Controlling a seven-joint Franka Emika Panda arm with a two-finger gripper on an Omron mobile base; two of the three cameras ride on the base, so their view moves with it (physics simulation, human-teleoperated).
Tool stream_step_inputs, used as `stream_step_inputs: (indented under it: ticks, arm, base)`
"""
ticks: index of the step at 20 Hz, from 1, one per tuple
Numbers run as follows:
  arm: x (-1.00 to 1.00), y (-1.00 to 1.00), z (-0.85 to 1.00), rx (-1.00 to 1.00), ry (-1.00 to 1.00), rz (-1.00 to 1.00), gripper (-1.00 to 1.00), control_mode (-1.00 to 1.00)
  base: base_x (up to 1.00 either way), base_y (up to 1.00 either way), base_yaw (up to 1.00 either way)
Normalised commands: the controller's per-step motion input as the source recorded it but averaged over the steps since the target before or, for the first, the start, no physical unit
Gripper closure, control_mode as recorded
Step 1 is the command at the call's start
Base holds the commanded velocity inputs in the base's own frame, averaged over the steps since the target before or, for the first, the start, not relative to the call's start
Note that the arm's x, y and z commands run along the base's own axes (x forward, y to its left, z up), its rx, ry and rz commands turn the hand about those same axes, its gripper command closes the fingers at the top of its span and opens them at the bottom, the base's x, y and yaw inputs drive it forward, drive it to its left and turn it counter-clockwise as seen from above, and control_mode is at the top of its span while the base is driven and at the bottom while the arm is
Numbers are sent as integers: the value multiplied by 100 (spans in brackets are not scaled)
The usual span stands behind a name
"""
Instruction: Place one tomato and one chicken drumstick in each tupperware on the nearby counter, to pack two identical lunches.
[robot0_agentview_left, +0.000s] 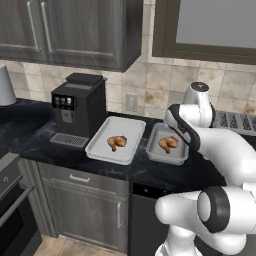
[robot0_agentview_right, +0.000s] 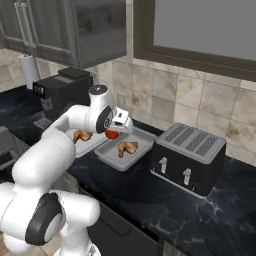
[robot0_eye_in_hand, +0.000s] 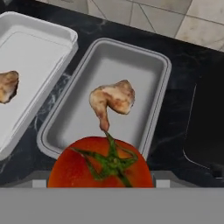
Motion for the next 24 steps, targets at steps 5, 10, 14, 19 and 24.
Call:
stream_step_inputs:
  ticks: [5, 10, 14, 19, 24]
  arm:
    - [41, -9, -38, 0, 16, 0, 100, -100]
    - [36, -14, -38, 0, 8, 0, 100, -100]
    - [34, -1, -38, 0, 3, 0, 100, -100]
    - [21, -4, -43, 0, 0, 0, 100, -100]
    - [15, -12, -45, 0, 0, 0, 100, -100]
  base:
    - [0, 0, 0]
    - [0, 0, 0]
    - [0, 0, 0]
    - [0, 0, 0]
    - [0, 0, 0]
